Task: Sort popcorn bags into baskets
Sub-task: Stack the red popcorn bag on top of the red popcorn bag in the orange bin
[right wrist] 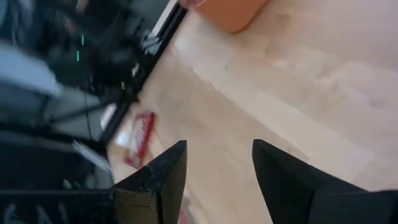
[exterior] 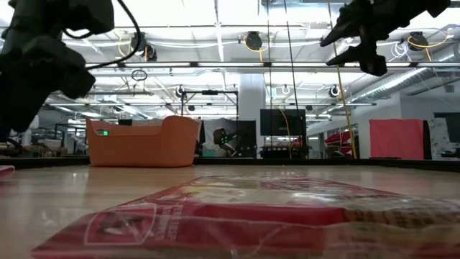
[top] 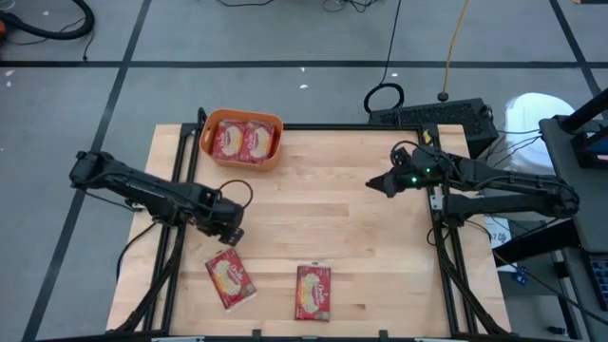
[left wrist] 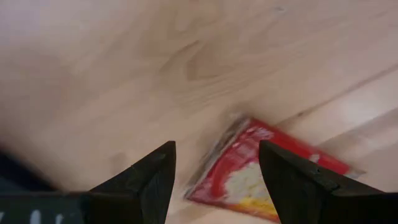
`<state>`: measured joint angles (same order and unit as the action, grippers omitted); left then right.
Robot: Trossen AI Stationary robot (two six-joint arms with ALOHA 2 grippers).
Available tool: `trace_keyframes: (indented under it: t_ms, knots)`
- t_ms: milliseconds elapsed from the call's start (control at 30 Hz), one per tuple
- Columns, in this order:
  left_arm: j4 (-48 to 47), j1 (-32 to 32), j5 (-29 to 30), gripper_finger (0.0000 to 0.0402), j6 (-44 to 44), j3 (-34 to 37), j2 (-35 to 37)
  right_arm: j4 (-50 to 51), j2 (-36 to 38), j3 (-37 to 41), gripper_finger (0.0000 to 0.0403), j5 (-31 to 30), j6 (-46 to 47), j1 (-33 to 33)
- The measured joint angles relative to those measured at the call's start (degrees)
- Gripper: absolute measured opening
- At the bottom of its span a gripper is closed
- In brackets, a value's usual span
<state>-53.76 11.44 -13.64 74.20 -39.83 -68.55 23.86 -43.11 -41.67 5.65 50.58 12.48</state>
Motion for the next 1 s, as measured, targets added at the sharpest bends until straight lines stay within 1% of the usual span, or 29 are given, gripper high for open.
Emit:
trace_keyframes:
  t_ms: [100, 200, 367, 500, 567, 733, 900, 1000]
  knots:
    - [7.5, 0.5, -1.3, 0.0232, 0.1, 2.5, 0.0, -0.9, -0.4, 0.0, 0.0176, -4.7, 9.9, -1.6]
    - [12.7, 1.1, -1.4, 0.0232, 0.6, 4.4, 0.0, -5.5, -1.2, 0.0, 0.0176, -10.1, 15.8, -3.9]
    - [13.2, 1.6, -0.1, 0.0232, 3.9, 6.6, 0.0, -14.5, -4.5, 0.0, 0.0176, -16.2, 17.8, -7.2]
    - [14.5, 2.7, 0.6, 0.0224, 4.2, 8.7, 0.0, -19.4, -8.6, 0.0, 0.0176, -17.7, 19.7, -9.7]
    - [16.9, 3.4, 0.6, 0.0210, 4.0, 9.8, 0.0, -22.5, -11.2, 0.0, 0.0176, -17.8, 21.2, -11.0]
    - [21.6, 4.4, 1.6, 0.0170, 4.0, 12.3, 0.0, -32.4, -18.0, 0.0, 0.0176, -18.4, 21.5, -14.3]
    - [25.1, 4.4, 2.1, 0.0131, 2.9, 14.4, 0.0, -42.9, -24.1, 0.0, 0.0176, -23.4, 23.3, -18.3]
    - [25.5, 4.4, 1.5, 0.0090, 1.1, 15.3, 0.1, -48.0, -26.9, 0.0, 0.0176, -27.4, 23.1, -20.8]
